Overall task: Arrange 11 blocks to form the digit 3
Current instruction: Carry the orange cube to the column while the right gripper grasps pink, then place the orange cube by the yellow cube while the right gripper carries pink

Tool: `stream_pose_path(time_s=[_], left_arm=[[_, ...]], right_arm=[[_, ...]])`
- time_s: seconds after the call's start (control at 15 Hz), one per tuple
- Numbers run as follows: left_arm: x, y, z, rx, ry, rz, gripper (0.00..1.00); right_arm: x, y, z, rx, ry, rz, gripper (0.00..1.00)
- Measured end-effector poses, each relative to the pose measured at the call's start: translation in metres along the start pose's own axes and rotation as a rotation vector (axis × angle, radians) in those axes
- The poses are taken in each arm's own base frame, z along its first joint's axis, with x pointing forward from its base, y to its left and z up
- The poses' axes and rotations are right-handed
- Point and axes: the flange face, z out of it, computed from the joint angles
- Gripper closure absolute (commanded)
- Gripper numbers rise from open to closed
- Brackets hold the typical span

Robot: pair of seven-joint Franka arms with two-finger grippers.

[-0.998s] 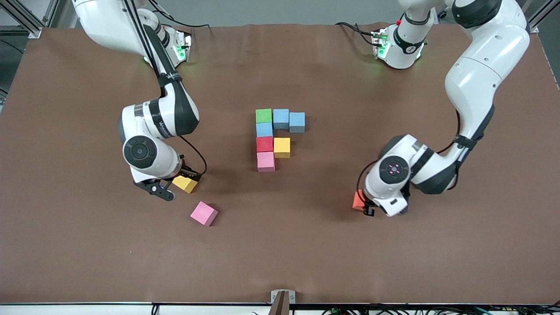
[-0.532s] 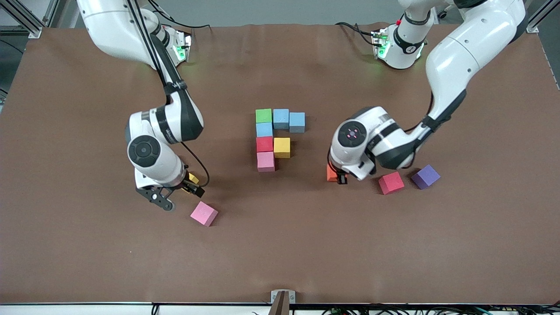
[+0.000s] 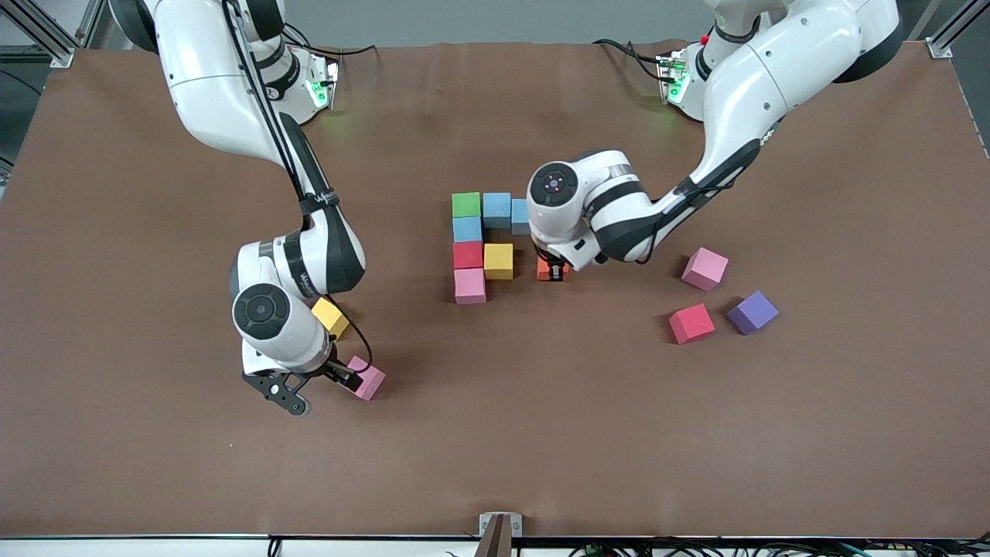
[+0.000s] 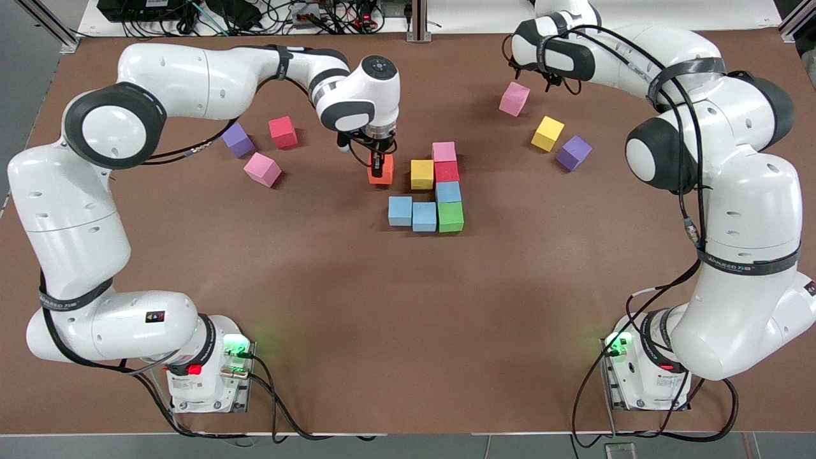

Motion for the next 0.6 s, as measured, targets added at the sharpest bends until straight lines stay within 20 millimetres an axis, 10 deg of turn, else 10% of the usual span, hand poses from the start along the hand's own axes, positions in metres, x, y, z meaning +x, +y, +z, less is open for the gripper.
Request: stream_pose_path(time_s=[0.6], left_arm=[[-0.03,0.008,0.016,-0.032,0.041,-0.021,0.73]], right_arm=[[-0.009,-0.019,0.037,0.057,0.007,0.009,0.22]])
